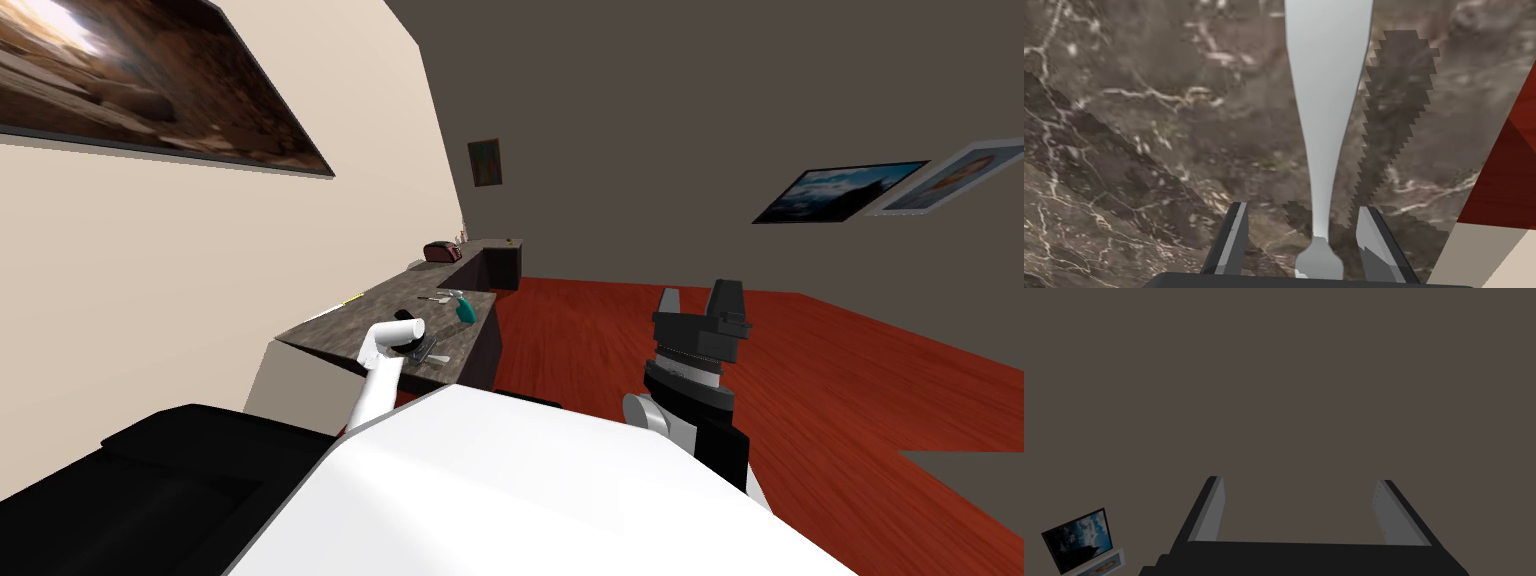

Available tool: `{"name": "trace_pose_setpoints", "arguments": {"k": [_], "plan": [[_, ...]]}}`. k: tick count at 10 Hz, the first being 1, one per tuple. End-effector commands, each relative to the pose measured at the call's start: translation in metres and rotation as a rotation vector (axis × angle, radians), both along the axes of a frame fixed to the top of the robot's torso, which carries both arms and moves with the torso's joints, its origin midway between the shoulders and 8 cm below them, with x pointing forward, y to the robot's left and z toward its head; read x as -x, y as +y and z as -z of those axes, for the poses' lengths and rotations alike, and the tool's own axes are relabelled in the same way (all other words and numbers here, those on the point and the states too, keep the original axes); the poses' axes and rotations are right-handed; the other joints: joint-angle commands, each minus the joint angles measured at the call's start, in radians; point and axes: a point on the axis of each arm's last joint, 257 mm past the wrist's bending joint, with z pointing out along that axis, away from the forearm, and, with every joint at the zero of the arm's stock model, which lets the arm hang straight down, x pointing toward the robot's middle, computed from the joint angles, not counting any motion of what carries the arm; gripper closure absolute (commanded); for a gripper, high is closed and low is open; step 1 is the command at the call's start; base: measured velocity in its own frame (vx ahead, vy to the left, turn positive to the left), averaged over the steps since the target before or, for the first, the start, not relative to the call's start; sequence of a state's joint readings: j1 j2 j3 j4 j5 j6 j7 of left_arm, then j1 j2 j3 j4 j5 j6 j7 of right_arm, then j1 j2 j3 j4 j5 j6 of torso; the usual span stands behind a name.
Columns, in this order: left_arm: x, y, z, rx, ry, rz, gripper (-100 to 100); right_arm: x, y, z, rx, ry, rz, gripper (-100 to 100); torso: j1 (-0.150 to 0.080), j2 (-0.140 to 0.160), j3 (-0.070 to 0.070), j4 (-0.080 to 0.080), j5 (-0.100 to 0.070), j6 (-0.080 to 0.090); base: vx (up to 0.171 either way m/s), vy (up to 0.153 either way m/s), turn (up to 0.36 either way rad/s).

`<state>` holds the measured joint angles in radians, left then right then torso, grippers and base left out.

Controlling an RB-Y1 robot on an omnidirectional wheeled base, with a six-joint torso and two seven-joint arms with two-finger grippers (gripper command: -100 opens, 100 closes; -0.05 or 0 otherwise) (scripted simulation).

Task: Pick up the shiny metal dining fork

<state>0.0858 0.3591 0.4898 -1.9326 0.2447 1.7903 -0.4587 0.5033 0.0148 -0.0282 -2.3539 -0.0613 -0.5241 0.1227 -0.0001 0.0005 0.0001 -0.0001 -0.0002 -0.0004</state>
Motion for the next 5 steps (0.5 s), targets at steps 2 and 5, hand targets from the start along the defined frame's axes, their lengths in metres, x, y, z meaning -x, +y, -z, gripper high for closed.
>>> {"name": "trace_pose_setpoints", "arguments": {"k": [2, 5], "plan": [[0.0007, 0.0003, 0.0002, 0.000, 0.002, -0.002, 100, 0.0000, 0.0000, 0.0000, 0.000, 0.000, 0.000, 0, 0.000, -0.001, 0.000, 0.000, 0.000, 0.001, -0.002, 0.000, 0.005], [0.0006, 0.0002, 0.0003, 0.000, 0.001, -0.002, 0, 0.0000, 0.0000, 0.0000, 0.000, 0.000, 0.000, 0, 0.000, 0.000, 0.000, 0.000, 0.000, 0.001, 0.000, 0.000, 0.000]]}}
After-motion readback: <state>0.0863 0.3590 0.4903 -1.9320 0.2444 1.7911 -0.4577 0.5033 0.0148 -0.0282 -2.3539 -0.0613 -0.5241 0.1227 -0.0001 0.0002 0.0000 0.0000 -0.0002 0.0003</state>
